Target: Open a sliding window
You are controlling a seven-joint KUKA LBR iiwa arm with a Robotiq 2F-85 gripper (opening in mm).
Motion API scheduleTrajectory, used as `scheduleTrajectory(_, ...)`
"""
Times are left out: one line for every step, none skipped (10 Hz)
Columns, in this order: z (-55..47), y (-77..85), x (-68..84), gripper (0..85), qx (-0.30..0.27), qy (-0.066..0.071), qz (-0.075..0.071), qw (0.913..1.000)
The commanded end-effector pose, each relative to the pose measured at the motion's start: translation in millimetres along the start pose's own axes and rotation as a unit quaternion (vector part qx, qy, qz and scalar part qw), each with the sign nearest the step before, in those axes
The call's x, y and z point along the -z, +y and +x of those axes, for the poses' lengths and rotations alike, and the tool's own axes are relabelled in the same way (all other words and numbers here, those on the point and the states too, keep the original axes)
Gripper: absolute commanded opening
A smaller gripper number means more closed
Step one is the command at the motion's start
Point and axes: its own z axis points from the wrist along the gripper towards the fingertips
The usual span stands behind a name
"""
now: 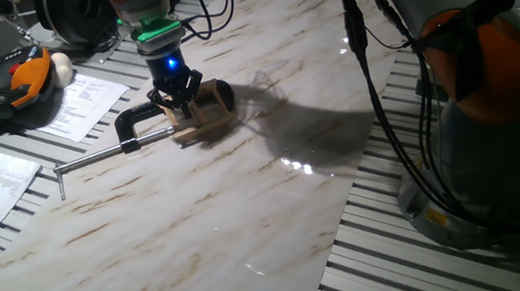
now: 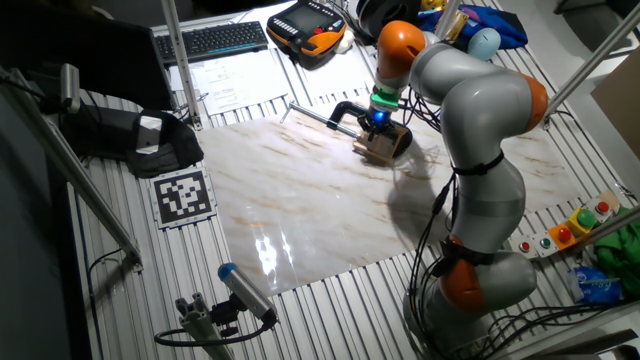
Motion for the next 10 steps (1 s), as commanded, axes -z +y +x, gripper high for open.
scheduleTrajectory(-0.5,0.0,-0.6,0.0,-0.001,0.001,-0.001,1.0)
scheduleTrajectory(-0.7,-0.1,-0.7,0.0,-0.002,0.001,0.0,1.0)
scheduleTrajectory(-0.6,0.0,-0.6,0.0,-0.004,0.001,0.0,1.0)
scheduleTrajectory(0.3,0.6,-1.1,0.0,-0.005,0.001,0.002,1.0)
scheduleTrajectory(2.8,3.2,-1.4,0.0,-0.008,-0.002,0.005,1.0)
scheduleTrajectory(5.0,5.7,-0.7,0.0,-0.012,-0.002,0.006,0.9999)
scheduleTrajectory(5.6,6.5,0.0,0.0,-0.013,-0.003,0.009,0.9999)
scheduleTrajectory(5.2,6.4,0.4,0.0,-0.014,-0.005,0.011,0.9998)
scheduleTrajectory(5.1,6.3,0.2,0.0,-0.014,-0.006,0.012,0.9998)
scheduleTrajectory(4.9,6.2,0.2,0.0,-0.015,-0.006,0.011,0.9998)
